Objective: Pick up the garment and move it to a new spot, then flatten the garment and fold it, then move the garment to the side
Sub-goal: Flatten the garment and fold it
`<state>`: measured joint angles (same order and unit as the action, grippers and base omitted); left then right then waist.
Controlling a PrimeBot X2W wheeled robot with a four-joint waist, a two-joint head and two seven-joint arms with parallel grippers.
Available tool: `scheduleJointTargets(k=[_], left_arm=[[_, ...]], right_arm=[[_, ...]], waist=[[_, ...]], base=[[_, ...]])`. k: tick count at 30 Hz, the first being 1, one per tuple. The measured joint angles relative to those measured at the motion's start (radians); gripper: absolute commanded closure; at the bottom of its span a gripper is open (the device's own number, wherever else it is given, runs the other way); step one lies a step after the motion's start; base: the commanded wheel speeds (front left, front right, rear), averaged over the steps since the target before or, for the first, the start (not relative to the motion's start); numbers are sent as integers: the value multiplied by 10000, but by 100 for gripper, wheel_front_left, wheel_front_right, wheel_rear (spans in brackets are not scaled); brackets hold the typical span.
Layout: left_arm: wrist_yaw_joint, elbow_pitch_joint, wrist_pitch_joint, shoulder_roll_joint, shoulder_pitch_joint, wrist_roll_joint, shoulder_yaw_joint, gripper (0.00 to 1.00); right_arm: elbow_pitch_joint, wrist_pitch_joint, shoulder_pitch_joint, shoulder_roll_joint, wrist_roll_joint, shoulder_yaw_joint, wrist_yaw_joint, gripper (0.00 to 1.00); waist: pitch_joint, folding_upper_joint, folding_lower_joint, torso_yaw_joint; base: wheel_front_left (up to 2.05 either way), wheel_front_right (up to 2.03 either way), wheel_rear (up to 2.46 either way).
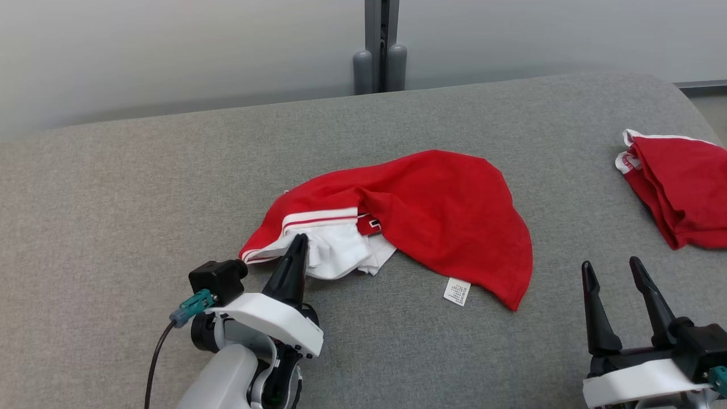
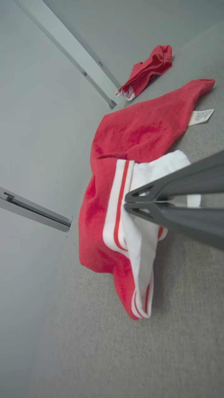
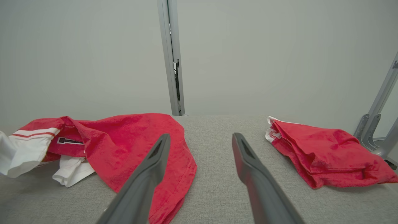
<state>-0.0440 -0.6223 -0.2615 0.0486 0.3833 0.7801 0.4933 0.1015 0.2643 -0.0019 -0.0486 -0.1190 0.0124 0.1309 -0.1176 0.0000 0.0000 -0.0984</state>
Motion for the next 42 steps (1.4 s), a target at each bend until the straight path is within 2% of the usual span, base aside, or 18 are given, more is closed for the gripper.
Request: scheduleJointTargets(k=[4, 6, 9, 12, 16, 21, 25, 28, 30, 34, 36, 39, 42], left_arm=[[48, 1956, 8, 40, -586, 42, -186, 100], [209, 2897, 192, 138, -569, 92, -268, 100], [474, 3854, 800, 318, -71, 201, -418, 100], [790, 4161, 1459, 610, 910, 209, -662, 100], [1177, 3396, 2293, 1181, 2434, 155, -1181, 100], [1588, 1127, 2706, 2265, 4034, 40, -1916, 100], [1517, -443, 2366, 3080, 4730, -121, -2326, 100], [1244, -1296, 2077, 3183, 4925, 44, -2541, 100], [1049, -1716, 1797, 3195, 4952, 44, -2554, 0], [625, -1988, 1296, 3156, 4869, -8, -2429, 0], [629, -1829, 1009, 3164, 4651, -190, -2318, 0], [564, -1160, 1012, 2980, 3629, -138, -2127, 0], [694, 54, 1576, 2537, 2100, -79, -1693, 0]], right_arm=[[-35, 0, 52, -2, -44, 113, 0, 0], [-38, 0, 4, 0, -46, 59, 0, 0], [-15, -2, -284, 2, -59, -146, 0, 0], [8, 0, -620, 10, -153, -424, 0, 0], [58, 0, -987, 4, -416, -648, 0, 0], [207, 0, -1212, 4, -807, -853, 0, 0], [320, 0, -1277, 4, -1043, -932, 0, 0], [341, 0, -1265, -2, -1127, -867, 0, 0], [347, 0, -1258, -4, -1160, -815, 0, 0], [336, -2, -1255, 4, -1110, -564, 0, 0], [295, 0, -1247, -4, -1049, -433, 0, 0], [211, 0, -1100, 8, -811, -288, 0, 0], [127, 0, -861, 4, -577, -155, 0, 0]], waist=[[-25, 0, 0, 133], [-104, 0, 0, 153], [-232, 0, 0, 85], [-367, 0, 0, -156], [-614, 0, 0, -658], [-987, 0, 0, -1499], [-1316, 0, 0, -2236], [-1585, 0, 0, -2687], [-1773, 0, 0, -2883], [-1941, 0, 0, -2983], [-1890, 0, 0, -2876], [-1667, 0, 0, -2636], [-1454, 0, 0, -2286]], base=[[0, 0, 0], [0, 0, 0], [0, 0, 0], [0, 0, 0], [0, 0, 0], [0, 0, 0], [0, 0, 0], [0, 0, 0], [0, 0, 0], [0, 0, 0], [0, 0, 0], [0, 0, 0], [0, 0, 0]])
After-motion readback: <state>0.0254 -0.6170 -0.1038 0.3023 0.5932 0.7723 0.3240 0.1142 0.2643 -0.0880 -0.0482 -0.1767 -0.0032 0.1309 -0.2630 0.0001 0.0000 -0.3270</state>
